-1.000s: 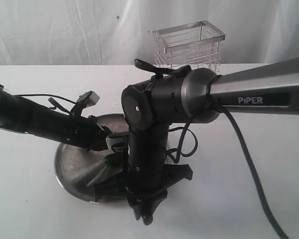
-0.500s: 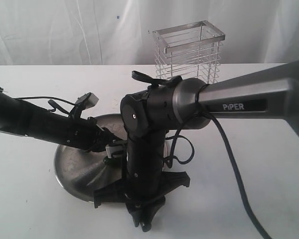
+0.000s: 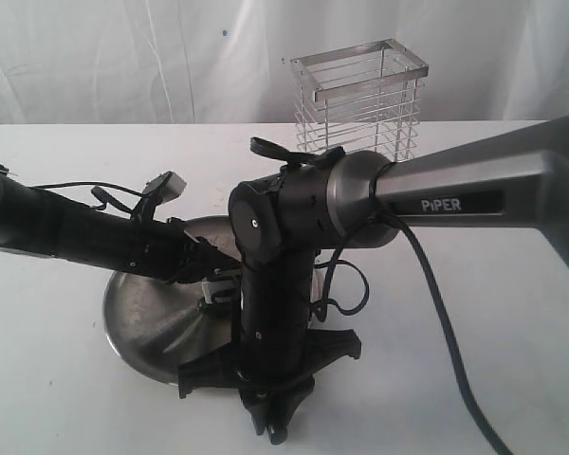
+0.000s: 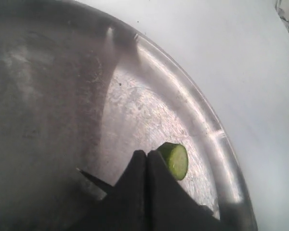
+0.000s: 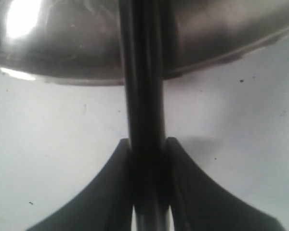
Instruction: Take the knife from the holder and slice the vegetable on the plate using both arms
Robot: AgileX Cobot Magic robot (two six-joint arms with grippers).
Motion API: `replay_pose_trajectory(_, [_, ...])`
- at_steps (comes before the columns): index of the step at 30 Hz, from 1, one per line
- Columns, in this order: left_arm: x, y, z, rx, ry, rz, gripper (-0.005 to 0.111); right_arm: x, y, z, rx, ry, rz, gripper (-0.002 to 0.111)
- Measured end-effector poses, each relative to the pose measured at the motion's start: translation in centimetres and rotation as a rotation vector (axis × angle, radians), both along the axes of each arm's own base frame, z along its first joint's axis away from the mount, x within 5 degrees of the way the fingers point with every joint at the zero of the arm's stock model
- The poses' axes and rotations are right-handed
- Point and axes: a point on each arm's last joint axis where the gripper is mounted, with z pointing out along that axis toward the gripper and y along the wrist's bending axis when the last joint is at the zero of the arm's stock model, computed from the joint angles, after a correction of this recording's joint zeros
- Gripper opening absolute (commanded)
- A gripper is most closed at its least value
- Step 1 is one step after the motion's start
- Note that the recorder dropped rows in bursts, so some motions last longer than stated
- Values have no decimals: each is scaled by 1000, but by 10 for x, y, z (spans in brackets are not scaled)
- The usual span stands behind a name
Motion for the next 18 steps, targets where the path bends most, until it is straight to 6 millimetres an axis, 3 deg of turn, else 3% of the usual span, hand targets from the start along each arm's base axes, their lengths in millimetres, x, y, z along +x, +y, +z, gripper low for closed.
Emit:
replay_pose_trajectory(7, [-3,2,-4,44,12,-26,0,-1,-1,0,-6,13,6,0])
replay_pose_trajectory(12, [-12,4,-5,52,165,23,0,-5,-2,1,-21,56,22,0])
replay_pose_trajectory(18, [-21,3,-3,36,265,-29,0,-15,-4,24,8,78,27,0])
